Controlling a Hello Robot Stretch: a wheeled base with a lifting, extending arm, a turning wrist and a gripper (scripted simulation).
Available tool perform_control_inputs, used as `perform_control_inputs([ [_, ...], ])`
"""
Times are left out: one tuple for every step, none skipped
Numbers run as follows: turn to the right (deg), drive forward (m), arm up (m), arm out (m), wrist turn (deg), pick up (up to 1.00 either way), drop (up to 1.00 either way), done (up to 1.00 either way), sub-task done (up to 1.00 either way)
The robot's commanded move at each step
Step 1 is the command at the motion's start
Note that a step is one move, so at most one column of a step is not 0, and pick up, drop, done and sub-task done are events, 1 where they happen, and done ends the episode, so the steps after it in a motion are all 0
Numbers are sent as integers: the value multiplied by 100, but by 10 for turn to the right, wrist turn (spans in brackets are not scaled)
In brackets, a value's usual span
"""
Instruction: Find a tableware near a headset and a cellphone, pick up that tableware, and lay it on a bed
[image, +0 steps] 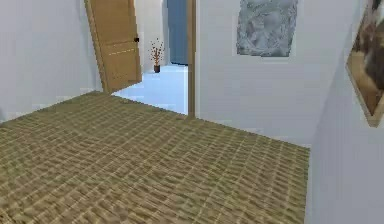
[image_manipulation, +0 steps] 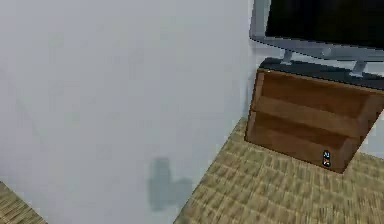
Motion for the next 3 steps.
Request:
perform_control_inputs([
  [-210, 0, 0, 0, 0, 0, 0, 0, 0],
  [0, 40, 0, 0, 0, 0, 0, 0, 0],
  [60, 0, 0, 0, 0, 0, 0, 0, 0],
])
